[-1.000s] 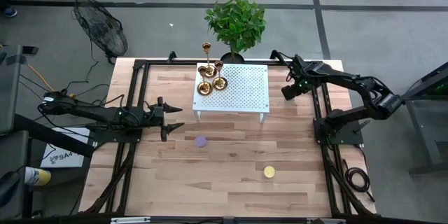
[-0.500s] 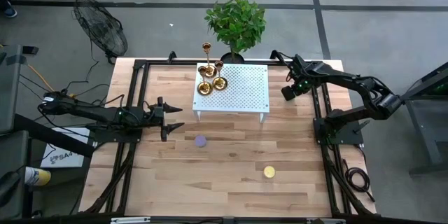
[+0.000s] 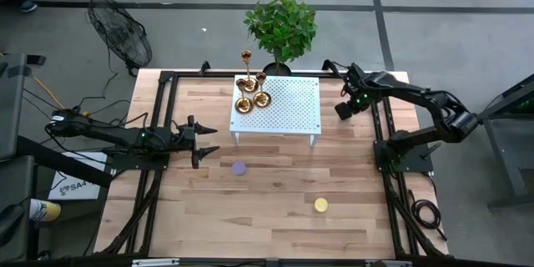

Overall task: Pick & Place candle stick holders
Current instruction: Put the blue scented candle on the shelf

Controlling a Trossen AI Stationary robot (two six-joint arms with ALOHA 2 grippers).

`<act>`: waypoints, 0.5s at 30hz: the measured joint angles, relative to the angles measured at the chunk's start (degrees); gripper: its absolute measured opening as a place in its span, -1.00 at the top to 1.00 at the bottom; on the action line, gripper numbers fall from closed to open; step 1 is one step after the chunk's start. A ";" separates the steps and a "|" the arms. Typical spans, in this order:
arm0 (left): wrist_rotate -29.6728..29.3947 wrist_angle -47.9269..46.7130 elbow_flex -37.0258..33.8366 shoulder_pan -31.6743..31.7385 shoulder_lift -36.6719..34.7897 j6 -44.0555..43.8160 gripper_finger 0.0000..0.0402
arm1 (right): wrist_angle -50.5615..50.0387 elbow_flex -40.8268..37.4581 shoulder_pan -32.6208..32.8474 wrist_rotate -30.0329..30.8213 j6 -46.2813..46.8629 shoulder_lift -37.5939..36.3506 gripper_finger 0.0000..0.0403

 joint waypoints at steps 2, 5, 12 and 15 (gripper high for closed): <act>0.00 -0.02 0.00 -0.01 0.00 0.00 -0.45 | -1.65 1.79 0.00 -0.01 -0.10 0.00 1.00; 0.00 -0.02 0.00 0.00 0.00 -0.02 -0.45 | -4.64 4.87 0.00 0.10 -0.85 0.00 1.00; -0.01 -0.01 0.00 -0.01 0.00 -0.01 -0.45 | -12.76 13.07 0.11 0.93 -2.59 0.00 1.00; 0.00 0.00 0.00 -0.02 0.00 -0.02 -0.45 | -16.06 16.82 0.30 0.95 -3.57 0.00 1.00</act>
